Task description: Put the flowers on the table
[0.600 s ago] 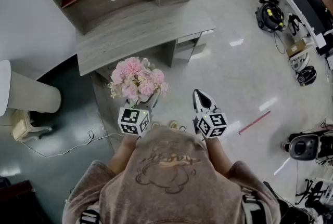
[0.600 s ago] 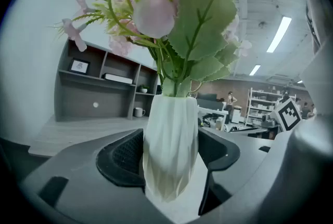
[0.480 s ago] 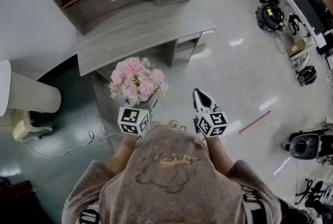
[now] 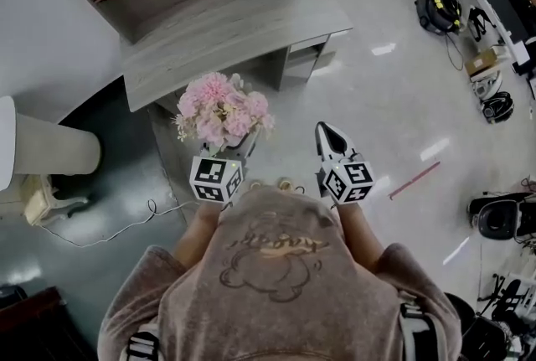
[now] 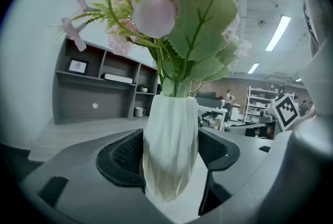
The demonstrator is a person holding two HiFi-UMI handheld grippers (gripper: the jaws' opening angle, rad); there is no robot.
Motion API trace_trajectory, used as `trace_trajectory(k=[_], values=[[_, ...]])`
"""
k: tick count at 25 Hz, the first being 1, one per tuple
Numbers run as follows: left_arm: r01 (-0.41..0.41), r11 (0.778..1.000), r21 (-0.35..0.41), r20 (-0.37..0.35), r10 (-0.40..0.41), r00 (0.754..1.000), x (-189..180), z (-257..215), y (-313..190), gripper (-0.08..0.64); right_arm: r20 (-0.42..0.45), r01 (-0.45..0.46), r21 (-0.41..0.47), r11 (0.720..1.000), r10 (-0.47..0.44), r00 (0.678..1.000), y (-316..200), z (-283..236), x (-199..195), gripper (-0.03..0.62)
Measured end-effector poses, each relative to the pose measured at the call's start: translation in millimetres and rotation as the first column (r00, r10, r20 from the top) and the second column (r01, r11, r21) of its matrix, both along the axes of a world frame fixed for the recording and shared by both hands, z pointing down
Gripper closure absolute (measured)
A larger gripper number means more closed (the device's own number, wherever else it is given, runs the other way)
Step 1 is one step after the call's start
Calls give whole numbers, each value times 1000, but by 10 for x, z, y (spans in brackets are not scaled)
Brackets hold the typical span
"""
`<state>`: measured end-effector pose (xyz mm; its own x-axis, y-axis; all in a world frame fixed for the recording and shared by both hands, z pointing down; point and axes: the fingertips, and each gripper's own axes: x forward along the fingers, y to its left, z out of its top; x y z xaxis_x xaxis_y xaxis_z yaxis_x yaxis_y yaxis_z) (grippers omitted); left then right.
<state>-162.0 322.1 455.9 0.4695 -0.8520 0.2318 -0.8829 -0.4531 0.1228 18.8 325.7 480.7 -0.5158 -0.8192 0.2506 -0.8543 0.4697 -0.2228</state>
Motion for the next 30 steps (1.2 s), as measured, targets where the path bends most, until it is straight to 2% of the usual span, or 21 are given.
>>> trace_trajectory(k=[6, 13, 18, 30], values=[[-32, 999, 5, 9, 32, 999, 49, 107, 71, 229, -8, -38, 10, 999, 38, 999, 130, 98, 129, 595], [-79, 997, 1, -2, 79, 997, -172, 160, -157, 229, -17, -108, 5, 994, 108, 994, -5, 126, -35, 595], [-101, 995, 3, 2, 101, 995, -150, 189, -262, 229, -5, -147, -3, 989, 147, 989, -95, 186, -8, 595], [-119, 993, 17, 1, 119, 993, 3, 189, -972, 229, 18, -129, -8, 992, 129, 991, -773, 256, 12, 595]])
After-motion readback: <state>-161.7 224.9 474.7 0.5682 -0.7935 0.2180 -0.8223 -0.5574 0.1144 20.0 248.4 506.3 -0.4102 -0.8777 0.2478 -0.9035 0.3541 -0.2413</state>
